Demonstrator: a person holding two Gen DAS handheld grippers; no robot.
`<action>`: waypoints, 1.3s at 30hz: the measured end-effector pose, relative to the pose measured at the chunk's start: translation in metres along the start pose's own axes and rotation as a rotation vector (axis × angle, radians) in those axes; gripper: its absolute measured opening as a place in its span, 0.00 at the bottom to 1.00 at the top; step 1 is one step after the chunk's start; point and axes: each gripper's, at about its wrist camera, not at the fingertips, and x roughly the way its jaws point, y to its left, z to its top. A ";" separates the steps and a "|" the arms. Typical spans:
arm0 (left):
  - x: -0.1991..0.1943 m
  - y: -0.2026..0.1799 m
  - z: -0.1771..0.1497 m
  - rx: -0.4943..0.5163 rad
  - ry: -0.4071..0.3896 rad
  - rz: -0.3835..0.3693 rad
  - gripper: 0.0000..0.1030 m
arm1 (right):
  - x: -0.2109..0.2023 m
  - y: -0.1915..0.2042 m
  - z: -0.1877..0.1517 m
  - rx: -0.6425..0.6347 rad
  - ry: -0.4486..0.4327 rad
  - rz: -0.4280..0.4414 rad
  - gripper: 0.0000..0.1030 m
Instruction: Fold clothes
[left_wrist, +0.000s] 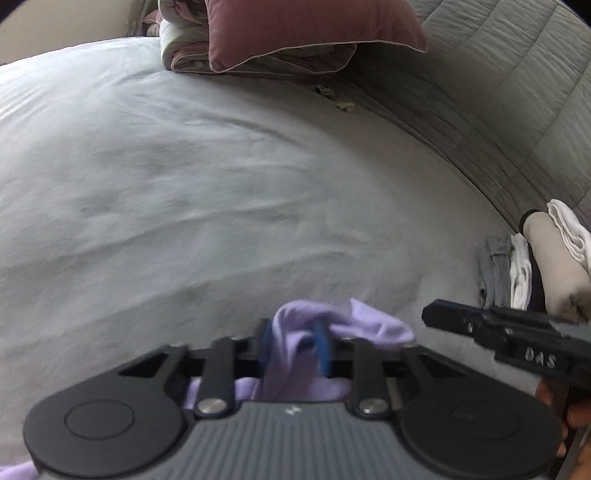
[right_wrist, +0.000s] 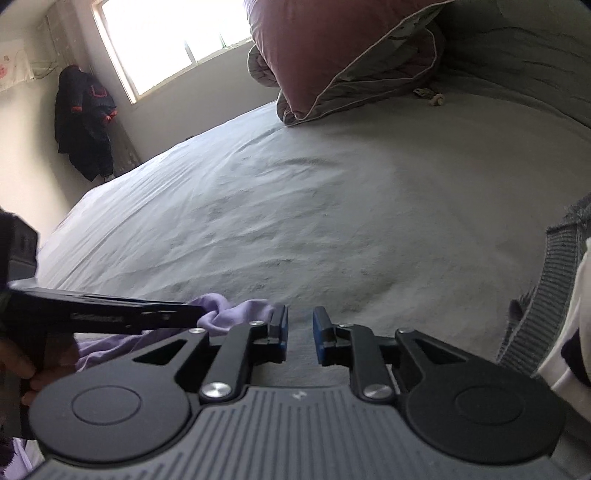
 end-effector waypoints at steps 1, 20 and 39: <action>-0.002 -0.001 0.001 -0.015 -0.010 0.000 0.04 | 0.001 -0.001 0.000 0.003 -0.002 0.000 0.27; -0.079 -0.080 -0.038 0.215 -0.140 -0.025 0.04 | -0.005 -0.016 0.003 0.058 -0.057 -0.051 0.31; -0.081 -0.069 -0.076 0.324 -0.025 -0.083 0.33 | 0.002 0.005 -0.010 -0.125 0.071 0.051 0.40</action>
